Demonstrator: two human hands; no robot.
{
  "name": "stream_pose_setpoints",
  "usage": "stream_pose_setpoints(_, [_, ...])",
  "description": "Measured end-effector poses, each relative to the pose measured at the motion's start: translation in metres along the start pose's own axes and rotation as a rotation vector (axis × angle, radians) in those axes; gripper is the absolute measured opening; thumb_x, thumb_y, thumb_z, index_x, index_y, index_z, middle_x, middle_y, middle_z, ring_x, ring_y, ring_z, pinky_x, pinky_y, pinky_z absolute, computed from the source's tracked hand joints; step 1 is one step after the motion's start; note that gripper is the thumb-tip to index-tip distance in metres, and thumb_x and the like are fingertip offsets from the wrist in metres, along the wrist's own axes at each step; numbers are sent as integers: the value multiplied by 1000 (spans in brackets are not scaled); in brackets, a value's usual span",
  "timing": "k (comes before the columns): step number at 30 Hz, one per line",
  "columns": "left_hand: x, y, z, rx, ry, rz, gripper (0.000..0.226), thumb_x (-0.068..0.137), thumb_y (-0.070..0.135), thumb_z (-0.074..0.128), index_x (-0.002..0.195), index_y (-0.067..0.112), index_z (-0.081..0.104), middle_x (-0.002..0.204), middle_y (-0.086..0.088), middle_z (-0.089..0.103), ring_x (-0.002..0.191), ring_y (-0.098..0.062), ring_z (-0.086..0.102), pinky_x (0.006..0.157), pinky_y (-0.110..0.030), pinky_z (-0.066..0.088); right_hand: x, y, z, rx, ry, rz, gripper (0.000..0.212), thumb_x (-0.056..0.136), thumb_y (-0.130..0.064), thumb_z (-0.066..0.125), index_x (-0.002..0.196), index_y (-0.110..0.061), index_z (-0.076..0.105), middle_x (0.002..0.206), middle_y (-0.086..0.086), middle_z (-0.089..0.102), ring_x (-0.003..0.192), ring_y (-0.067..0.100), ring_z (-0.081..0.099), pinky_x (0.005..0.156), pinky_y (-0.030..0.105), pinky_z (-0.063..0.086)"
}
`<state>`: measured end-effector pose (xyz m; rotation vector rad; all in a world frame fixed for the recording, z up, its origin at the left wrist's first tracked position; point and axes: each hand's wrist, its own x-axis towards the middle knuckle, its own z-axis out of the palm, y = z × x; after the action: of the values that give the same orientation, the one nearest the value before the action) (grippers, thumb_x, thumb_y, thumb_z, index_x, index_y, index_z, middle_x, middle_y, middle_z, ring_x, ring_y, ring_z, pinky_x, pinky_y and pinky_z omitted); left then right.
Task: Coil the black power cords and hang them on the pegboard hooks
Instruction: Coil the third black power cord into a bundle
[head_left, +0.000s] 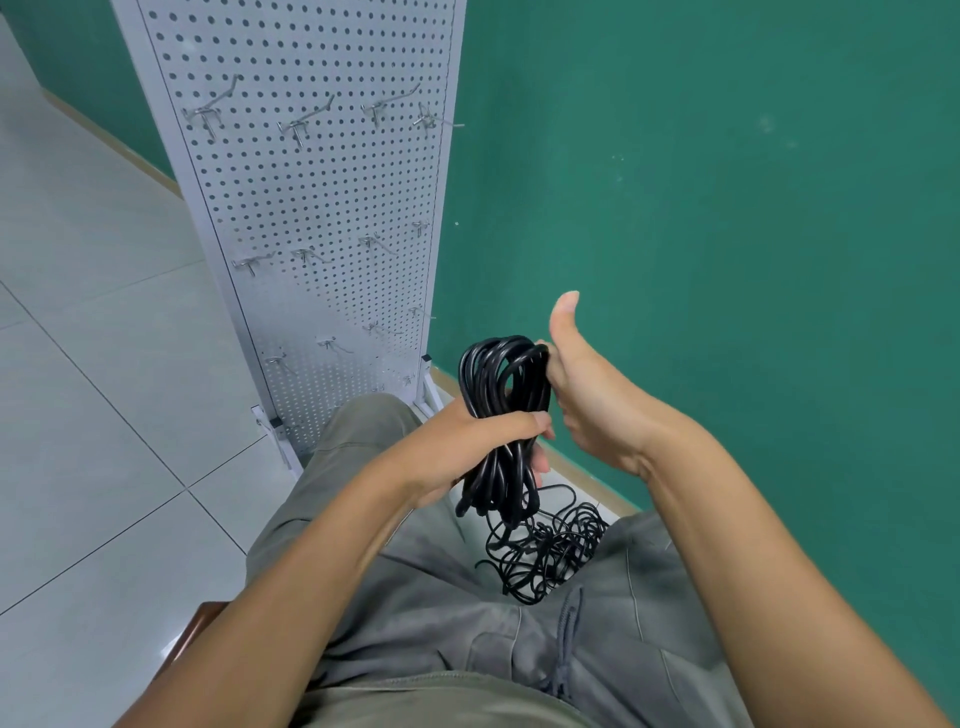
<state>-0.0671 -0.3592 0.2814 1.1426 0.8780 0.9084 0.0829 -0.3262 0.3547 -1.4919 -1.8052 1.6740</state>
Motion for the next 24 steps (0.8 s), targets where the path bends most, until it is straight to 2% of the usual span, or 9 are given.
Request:
stream_pose_setpoints(1, [1, -1, 0, -35, -9, -9, 15, 99, 20, 63, 90, 9, 67, 79, -13, 67, 75, -28, 66, 72, -37, 56, 5, 2, -2, -26, 4, -1, 126, 80, -88, -8, 146, 5, 45, 153, 25, 42, 129, 32, 49, 91, 21, 19])
stream_pose_setpoints(2, [2, -2, 1, -92, -15, -12, 16, 98, 20, 63, 86, 10, 65, 75, -10, 64, 72, -25, 63, 70, -35, 54, 9, 3, -2, -22, 7, -10, 121, 79, -89, -7, 149, -6, 47, 155, 12, 47, 132, 18, 52, 100, 24, 19])
stream_pose_setpoints(4, [4, -3, 3, -259, 11, -15, 17, 93, 21, 65, 78, 13, 64, 69, -5, 56, 66, -22, 56, 69, -32, 52, 19, 5, -2, 74, 22, -44, 108, 76, -94, 1, 157, -31, 34, 159, -13, 39, 147, 2, 30, 118, 31, 13])
stream_pose_setpoints(5, [6, -3, 3, -339, 37, -18, 18, 91, 23, 65, 76, 14, 64, 68, -4, 54, 66, -21, 53, 69, -31, 52, 25, 8, -2, 152, 10, -79, 106, 76, -95, 5, 160, -34, 26, 163, -11, 34, 151, 6, 26, 122, 34, 15])
stream_pose_setpoints(7, [7, -3, -3, -430, 87, 0, 19, 93, 25, 65, 76, 16, 65, 68, -1, 53, 68, -20, 53, 68, -29, 54, 33, 22, 1, 263, -20, -131, 100, 80, -91, 6, 162, -34, 17, 156, -2, 46, 140, 11, 47, 120, 36, 29])
stream_pose_setpoints(11, [4, 13, -25, -568, 202, 73, 18, 98, 28, 58, 85, 15, 61, 70, 3, 57, 75, -14, 63, 72, -28, 57, 36, 57, 18, 280, -177, -110, 106, 82, -88, 0, 154, -23, 42, 148, 3, 57, 137, 20, 53, 122, 53, 28])
stream_pose_setpoints(15, [0, 30, -45, -657, 391, 187, 25, 105, 24, 50, 84, 14, 58, 68, 3, 57, 73, -13, 62, 85, -31, 56, 35, 83, 34, 95, -178, -41, 106, 91, -74, -9, 126, -12, 70, 126, 3, 72, 124, 15, 64, 121, 41, 30])
stream_pose_setpoints(20, [-4, 36, -72, -764, 610, 311, 25, 105, 23, 54, 82, 14, 57, 68, 3, 57, 66, -10, 59, 68, -24, 56, 27, 91, 35, -155, -67, -81, 52, 108, -49, 31, 111, -24, 76, 115, -16, 75, 121, -5, 59, 110, 26, 34])
stream_pose_setpoints(24, [-2, 28, -87, -772, 800, 323, 25, 103, 25, 61, 80, 16, 61, 68, 6, 60, 62, -8, 59, 66, -24, 54, 26, 89, 37, -305, 57, -256, 26, 106, -26, 53, 96, -15, 75, 76, -9, 67, 68, 5, 53, 72, 25, 44])
